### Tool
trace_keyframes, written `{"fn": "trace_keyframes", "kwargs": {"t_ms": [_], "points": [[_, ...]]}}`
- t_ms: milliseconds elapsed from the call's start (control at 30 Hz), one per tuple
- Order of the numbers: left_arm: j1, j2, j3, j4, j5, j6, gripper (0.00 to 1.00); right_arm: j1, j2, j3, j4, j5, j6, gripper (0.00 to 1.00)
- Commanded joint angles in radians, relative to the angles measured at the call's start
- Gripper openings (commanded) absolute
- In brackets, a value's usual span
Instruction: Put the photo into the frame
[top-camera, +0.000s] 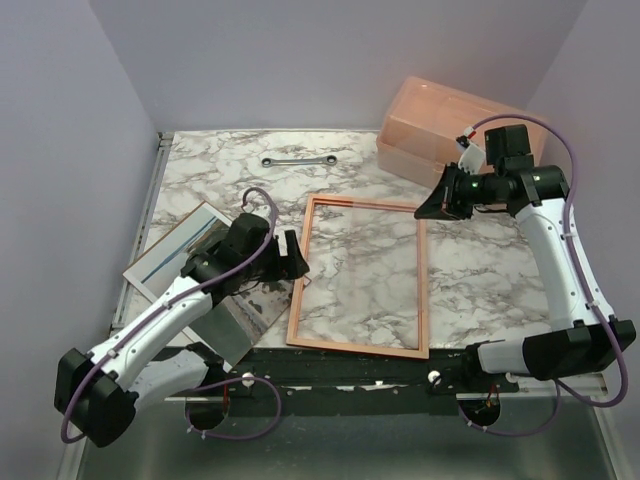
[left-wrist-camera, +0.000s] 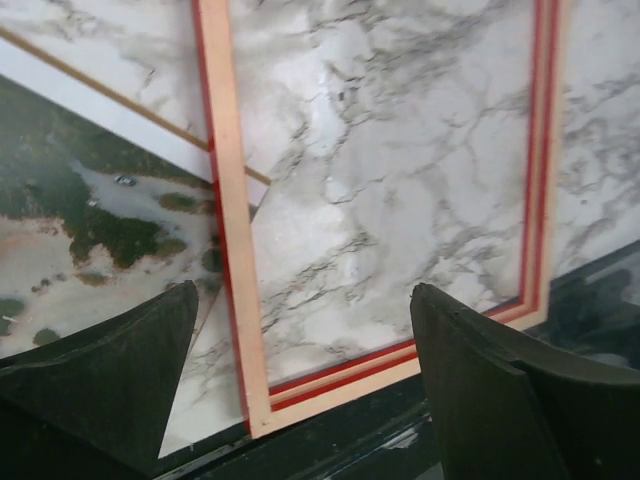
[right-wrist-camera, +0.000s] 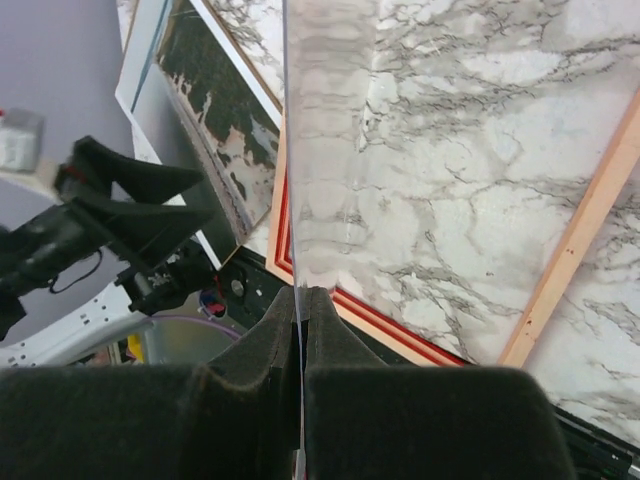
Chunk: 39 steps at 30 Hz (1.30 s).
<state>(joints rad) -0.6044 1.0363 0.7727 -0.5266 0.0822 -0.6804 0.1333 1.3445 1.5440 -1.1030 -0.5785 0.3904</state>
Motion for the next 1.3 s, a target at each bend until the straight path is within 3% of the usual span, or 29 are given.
{"fn": "trace_keyframes", "kwargs": {"t_ms": [0, 267, 900, 1100, 1267], "points": [[-0.005, -0.094, 0.064, 0.038, 0.088, 0.009, 0.92, -0.005, 0.048, 0.023, -0.056, 0.030, -0.019, 0.01], [-0.005, -0.099, 0.151, 0.015, 0.129, -0.020, 0.95, 0.013, 0.135, 0.109, -0.072, 0.040, -0.010, 0.01], [-0.003, -0.103, 0.178, -0.014, 0.114, -0.047, 0.95, 0.272, 0.268, 0.174, 0.069, 0.087, 0.139, 0.10], [0.002, -0.119, 0.189, -0.033, 0.104, -0.053, 0.95, 0.322, 0.272, 0.153, 0.166, 0.051, 0.190, 0.23], [0.031, -0.149, 0.187, -0.056, 0.101, -0.084, 0.95, 0.358, 0.268, 0.117, 0.291, -0.012, 0.236, 0.55]]}}
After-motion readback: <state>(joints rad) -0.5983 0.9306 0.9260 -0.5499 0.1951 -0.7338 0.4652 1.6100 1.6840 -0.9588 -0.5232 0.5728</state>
